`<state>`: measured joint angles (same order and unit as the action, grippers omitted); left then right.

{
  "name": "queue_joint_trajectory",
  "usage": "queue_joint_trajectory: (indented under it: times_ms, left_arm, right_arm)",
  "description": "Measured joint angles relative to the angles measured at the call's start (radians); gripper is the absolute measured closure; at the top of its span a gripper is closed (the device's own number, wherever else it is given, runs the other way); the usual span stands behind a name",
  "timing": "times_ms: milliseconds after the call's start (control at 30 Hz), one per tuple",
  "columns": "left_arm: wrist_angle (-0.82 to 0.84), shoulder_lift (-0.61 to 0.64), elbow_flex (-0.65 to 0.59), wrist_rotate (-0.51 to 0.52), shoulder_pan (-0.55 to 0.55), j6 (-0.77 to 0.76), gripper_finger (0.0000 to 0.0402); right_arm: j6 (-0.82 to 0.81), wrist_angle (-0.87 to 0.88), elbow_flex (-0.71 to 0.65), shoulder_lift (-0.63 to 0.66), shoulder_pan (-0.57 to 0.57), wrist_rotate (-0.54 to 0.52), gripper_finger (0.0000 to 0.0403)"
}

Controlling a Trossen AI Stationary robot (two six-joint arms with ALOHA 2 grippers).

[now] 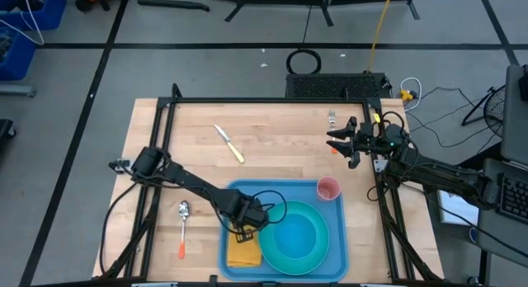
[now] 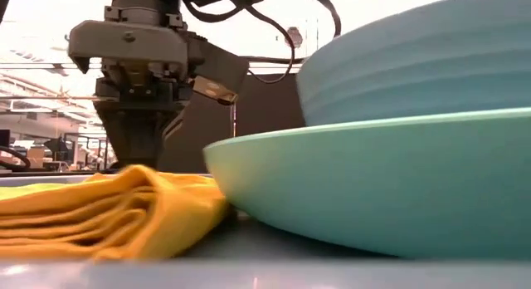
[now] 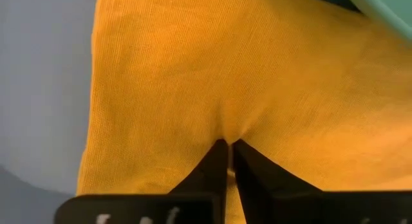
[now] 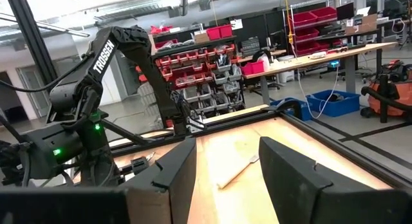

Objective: Set up tray
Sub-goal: Put the yellow table napkin on the left side of the blue tray, then put the orange fork on top of the yellow table napkin

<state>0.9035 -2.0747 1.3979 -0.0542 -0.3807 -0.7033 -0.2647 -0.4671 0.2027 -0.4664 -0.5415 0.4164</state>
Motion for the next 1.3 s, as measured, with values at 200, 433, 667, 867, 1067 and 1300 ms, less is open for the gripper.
queue_joint_trajectory:
  times_ms: [200, 433, 667, 867, 1067, 1300]
  left_arm:
    - [0.027, 0.047, 0.02, 0.017, -0.005, 0.014, 0.0365]
    - [-0.049, 0.23, 0.065, 0.251, -0.036, 0.081, 0.0364]
    - [-0.083, 0.336, 0.065, 0.446, -0.034, 0.233, 0.0364]
    - [-0.061, 0.349, 0.058, 0.583, 0.006, 0.343, 0.0364]
    - [-0.222, 0.371, -0.093, 0.628, 0.073, 0.414, 0.0364]
    - [-0.663, 0.581, -0.456, 0.528, 0.163, 0.53, 0.0364]
  right_arm:
    - [0.01, 0.008, 0.0, -0.004, 0.0, -0.026, 0.0243]
    - [0.044, 0.024, 0.0, -0.039, 0.0, -0.124, 0.0243]
    - [0.146, 0.363, 0.187, -0.174, 0.0, -0.387, 0.0243]
    - [0.156, 0.772, 0.455, -0.441, -0.041, -0.599, 0.0243]
    - [0.134, 0.993, 0.608, -0.695, -0.19, -0.601, 0.0243]
    - [0.15, 0.969, 0.625, -0.81, -0.299, -0.596, 0.0243]
